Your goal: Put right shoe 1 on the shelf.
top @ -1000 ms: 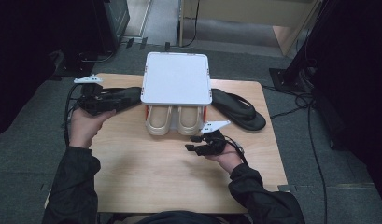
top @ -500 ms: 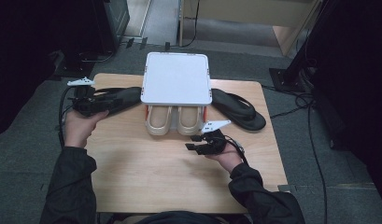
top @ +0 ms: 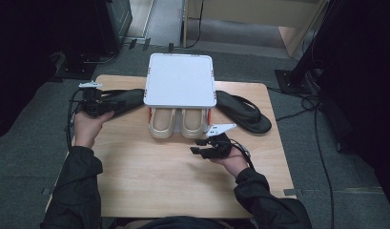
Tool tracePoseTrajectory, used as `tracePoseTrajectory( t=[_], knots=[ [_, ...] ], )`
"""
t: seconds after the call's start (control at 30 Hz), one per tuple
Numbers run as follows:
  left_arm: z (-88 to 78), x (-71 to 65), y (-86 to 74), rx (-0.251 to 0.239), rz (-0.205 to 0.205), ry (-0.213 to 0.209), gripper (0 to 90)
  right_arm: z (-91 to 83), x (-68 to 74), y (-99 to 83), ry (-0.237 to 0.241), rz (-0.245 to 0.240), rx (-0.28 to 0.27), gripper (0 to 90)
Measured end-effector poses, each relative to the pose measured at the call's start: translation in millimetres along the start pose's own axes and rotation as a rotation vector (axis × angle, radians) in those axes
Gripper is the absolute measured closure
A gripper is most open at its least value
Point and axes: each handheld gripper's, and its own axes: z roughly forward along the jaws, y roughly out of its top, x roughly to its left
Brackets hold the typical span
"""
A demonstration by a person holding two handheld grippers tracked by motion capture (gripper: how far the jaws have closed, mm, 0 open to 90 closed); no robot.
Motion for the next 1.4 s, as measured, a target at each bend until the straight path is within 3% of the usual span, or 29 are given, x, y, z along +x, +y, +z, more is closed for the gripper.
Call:
tracePoseTrajectory(
  t=[0.3,0.53,0.63,0.77,0.8,1.0,1.2,1.4],
  knots=[
    [28.7,15.9,-0.1,0.023,-0.022,0.010,77.2,-2.2,1.2,-1.8,-0.009,0.006,0.014,58.5],
    [45.6,34.8,-2.4,0.005,-0.078,0.027,85.2,-6.9,1.7,-6.7,-0.024,0.003,-0.001,59.1],
    [50.2,37.8,0.6,0.037,-0.073,0.033,85.2,-7.9,2.5,-7.5,-0.028,0.002,-0.004,59.3],
    [60.1,42.0,2.0,0.022,-0.090,0.041,85.4,-9.2,3.4,-10.3,-0.036,0.006,-0.004,59.2],
    [67.0,43.7,3.9,0.056,-0.091,0.047,85.4,-10.2,3.8,-11.6,-0.040,0.009,-0.002,59.2],
    [81.4,46.2,5.8,0.040,-0.105,0.040,85.3,-13.4,4.6,-15.3,-0.051,0.015,-0.005,59.4],
    [97.4,52.8,1.3,0.085,-0.115,0.062,85.2,-15.3,5.1,-18.5,-0.057,0.021,-0.003,59.5],
    [98.9,54.2,-0.6,0.087,-0.113,0.059,84.7,-13.9,5.4,-19.6,-0.052,0.017,-0.001,59.5]
  ],
)
